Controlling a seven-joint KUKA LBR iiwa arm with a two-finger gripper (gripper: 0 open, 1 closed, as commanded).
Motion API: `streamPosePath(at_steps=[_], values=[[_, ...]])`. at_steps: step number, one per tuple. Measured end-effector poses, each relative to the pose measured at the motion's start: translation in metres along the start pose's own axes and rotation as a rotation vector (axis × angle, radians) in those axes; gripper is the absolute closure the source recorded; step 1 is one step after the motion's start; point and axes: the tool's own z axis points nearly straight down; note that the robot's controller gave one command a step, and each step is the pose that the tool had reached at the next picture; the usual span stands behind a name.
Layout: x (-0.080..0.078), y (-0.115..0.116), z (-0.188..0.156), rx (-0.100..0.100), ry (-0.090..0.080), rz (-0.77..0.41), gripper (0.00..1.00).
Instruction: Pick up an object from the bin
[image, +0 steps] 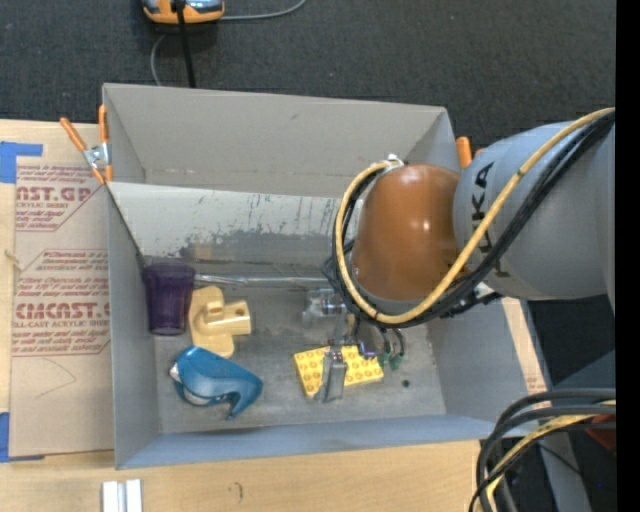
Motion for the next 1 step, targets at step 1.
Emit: streamPosePath(at_steps=[1], values=[[-0.0017,-0.0003,-0.0045,-0.001,-0.008,0.001,0.00]])
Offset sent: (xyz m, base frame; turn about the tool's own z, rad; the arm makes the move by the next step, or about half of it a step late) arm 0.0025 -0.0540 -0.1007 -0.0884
